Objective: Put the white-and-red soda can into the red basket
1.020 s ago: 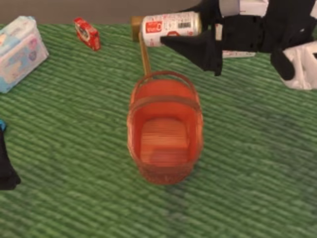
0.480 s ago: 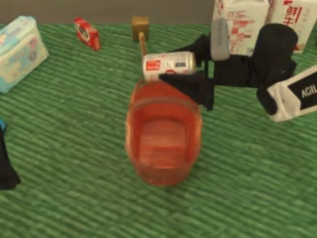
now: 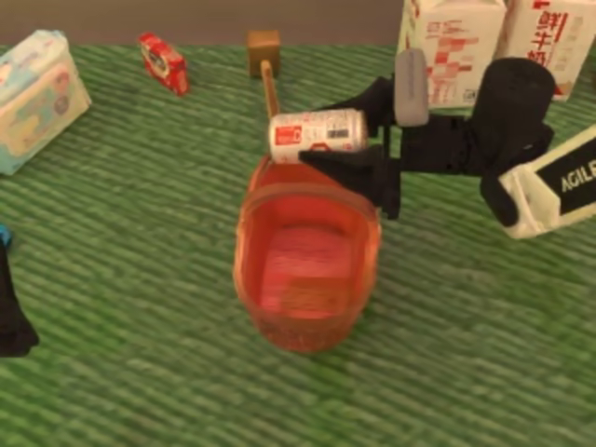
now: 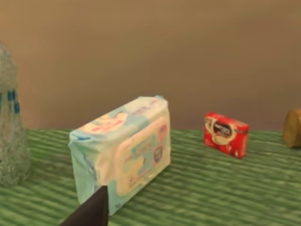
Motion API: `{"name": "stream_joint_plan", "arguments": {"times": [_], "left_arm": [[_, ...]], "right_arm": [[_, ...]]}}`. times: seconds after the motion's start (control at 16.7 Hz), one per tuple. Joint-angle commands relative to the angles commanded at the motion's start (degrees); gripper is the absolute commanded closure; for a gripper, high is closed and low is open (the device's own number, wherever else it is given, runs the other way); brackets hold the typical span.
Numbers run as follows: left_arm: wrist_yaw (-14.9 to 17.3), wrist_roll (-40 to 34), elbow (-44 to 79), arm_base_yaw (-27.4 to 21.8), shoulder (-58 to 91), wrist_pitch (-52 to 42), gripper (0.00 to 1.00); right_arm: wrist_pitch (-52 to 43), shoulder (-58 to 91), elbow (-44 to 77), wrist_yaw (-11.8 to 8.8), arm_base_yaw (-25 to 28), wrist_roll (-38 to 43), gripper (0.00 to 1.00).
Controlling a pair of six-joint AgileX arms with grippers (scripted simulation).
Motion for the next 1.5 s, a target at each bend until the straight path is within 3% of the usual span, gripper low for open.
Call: {"name": "stream_joint_plan", "arguments": {"times": [0.6, 1.26, 1.5], "left_arm": [[0.0, 0.0, 0.0, 0.0, 0.0, 0.0, 0.0], [0.05, 0.25, 0.4, -0.17, 0.53, -0.44, 0.0], [0.84, 3.8, 6.38, -2.73, 8.2, -6.69, 0.0]], "right_arm": [[0.0, 0.0, 0.0, 0.0, 0.0, 0.0, 0.02], [-0.26, -0.52, -0.29, 0.15, -0.24, -0.05, 0.0], [-3.76, -7.12, -4.65, 2.51, -0.72, -0.45, 0.0]]}}
